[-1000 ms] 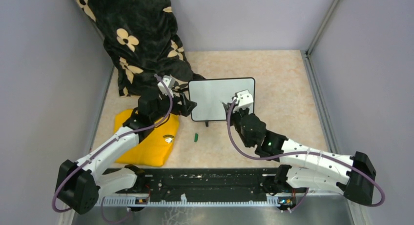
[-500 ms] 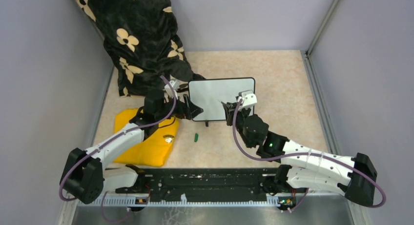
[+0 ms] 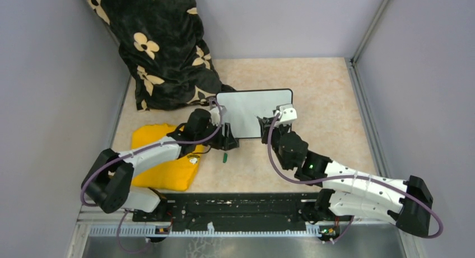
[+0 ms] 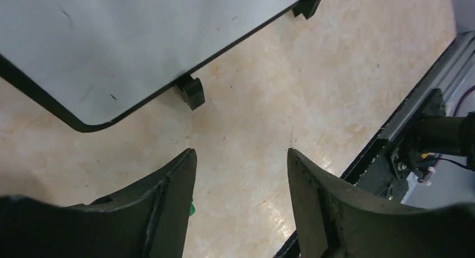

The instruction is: Write a sentence on the whiteboard

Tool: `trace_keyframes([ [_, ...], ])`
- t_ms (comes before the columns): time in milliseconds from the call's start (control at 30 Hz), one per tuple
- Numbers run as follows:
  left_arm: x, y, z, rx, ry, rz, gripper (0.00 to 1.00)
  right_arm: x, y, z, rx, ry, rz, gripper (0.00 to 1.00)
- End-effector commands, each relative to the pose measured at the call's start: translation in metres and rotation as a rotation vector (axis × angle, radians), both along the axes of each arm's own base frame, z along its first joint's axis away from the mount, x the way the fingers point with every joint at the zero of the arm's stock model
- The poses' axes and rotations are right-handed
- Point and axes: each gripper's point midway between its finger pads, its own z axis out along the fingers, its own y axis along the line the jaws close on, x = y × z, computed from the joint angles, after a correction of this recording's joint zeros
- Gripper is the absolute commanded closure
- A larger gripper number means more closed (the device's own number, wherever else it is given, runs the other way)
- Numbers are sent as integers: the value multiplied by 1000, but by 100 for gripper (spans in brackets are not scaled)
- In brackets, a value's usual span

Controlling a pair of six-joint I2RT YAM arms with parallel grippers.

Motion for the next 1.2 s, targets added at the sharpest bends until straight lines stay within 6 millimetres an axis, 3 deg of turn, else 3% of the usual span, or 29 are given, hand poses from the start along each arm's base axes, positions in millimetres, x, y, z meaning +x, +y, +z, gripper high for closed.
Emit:
trace_keyframes([
  [0, -2, -4, -15, 108, -5, 43, 33, -6, -14, 18, 90, -27, -24, 100],
  [233, 8, -5, -40, 201, -14, 148, 33, -16, -37, 25, 144, -36, -47, 100],
  [567, 36, -25, -45, 246, -62, 212, 41, -20, -49, 37, 179, -51, -62, 100],
  [867, 43, -27, -57, 313, -76, 233, 57, -21, -52, 45, 191, -63, -66, 100],
  [1167, 37, -31, -63, 344, -76, 221, 73, -22, -54, 42, 193, -55, -69, 100],
])
